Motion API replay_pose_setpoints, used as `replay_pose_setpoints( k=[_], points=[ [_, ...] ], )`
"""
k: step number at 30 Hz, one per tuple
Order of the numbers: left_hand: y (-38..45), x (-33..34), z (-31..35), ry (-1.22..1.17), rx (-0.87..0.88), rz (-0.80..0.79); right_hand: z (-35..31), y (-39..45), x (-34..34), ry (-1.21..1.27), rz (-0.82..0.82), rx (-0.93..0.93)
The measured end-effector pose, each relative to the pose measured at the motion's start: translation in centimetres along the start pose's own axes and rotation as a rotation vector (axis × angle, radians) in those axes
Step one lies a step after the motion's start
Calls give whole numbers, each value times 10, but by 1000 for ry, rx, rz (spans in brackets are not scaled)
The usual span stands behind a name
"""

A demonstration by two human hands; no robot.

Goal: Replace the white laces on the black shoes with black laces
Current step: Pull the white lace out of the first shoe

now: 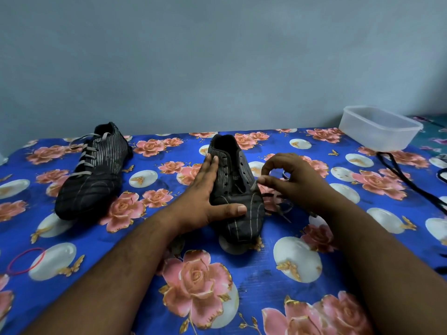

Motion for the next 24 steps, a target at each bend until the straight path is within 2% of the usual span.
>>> replay_pose_setpoints(
  k=[4, 8, 11, 17, 24],
  points=[
    [1, 0, -1, 4, 5, 5, 12, 0, -8, -15, 169, 108],
    [1, 0, -1, 6, 6, 10, 22, 3, -7, -46, 225, 153],
    [1, 0, -1, 5, 6, 10, 13, 2, -5, -28, 156, 72],
    [2, 0, -1, 8, 11, 19, 7, 2, 19, -125, -142, -19],
    [1, 1, -1, 0, 11, 17, 9, 1, 7, -61, -78, -84]
  ],
)
Point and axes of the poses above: each hand's wrist, its own y-axis towards the middle knuckle, its own x-axis out of the palm, z = x × y, the point moved 2 cm from there along y, towards the middle knuckle, and after that the axes turned 8 degrees about -z, right-handed, at the moved point
